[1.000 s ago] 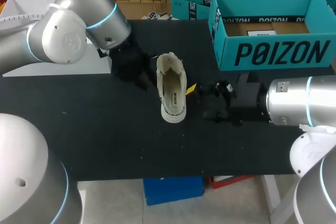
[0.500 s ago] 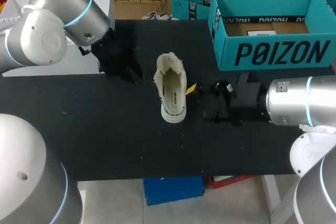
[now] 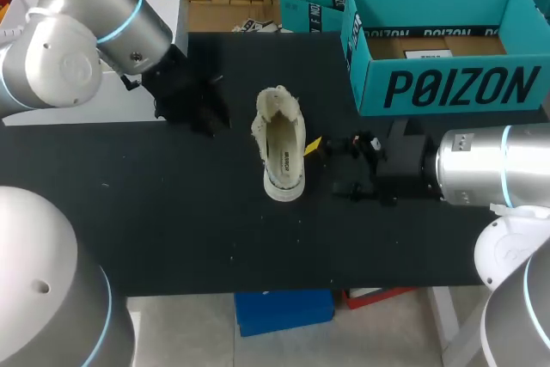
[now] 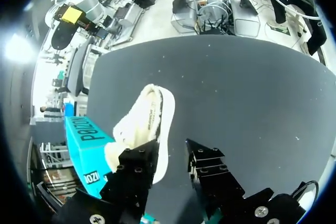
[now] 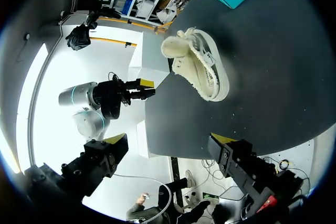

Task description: Take the shoe out of the shoebox, open the shoe tongue, remove and reinsert the insole, then place the shoe into the shoebox

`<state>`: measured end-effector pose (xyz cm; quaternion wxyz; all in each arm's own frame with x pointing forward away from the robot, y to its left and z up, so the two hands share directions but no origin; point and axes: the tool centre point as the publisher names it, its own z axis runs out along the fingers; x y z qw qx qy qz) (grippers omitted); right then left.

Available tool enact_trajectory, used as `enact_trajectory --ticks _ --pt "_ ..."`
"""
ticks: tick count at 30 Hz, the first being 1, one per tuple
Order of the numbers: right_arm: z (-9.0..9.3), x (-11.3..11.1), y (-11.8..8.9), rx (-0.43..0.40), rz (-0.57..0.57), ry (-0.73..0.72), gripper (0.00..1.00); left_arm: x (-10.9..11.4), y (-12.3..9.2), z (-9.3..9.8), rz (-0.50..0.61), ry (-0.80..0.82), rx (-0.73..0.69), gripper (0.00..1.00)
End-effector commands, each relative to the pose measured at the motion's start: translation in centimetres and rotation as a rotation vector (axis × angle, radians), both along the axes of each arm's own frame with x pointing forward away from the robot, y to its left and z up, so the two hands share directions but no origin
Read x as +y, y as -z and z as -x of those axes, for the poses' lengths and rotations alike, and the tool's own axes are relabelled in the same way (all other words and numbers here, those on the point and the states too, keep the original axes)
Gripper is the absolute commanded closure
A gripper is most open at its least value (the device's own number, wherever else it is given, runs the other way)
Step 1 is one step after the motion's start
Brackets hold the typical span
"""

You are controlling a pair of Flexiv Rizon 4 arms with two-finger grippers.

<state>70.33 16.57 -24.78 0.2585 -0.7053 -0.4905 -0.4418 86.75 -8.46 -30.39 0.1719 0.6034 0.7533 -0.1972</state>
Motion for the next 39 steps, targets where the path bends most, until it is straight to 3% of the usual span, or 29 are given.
enact_trajectory --ticks 1,7,16,21,29,39 --pt "0.0 0.0 0.0 0.000 -0.001 -0.001 0.00 -0.4 0.7 -1.2 0.044 -0.034 0.021 1.00" --pt "0.0 0.0 0.0 0.000 -0.001 -0.001 0.00 -1.7 0.9 -3.8 0.131 -0.128 0.055 1.00" --pt "0.0 0.0 0.0 0.000 -0.001 -0.001 0.00 -4.6 1.2 -9.2 0.238 -0.279 0.078 1.00" --pt "0.0 0.0 0.0 0.000 -0.001 -0.001 0.00 -6.6 2.2 -10.7 0.306 -0.297 0.151 1.00" --pt "0.0 0.0 0.0 0.000 -0.001 -0.001 0.00 -9.0 4.0 -10.0 0.333 -0.274 0.229 1.00" --pt "0.0 0.0 0.0 0.000 -0.001 -0.001 0.00 -8.9 5.2 -7.3 0.306 -0.222 0.273 1.00"
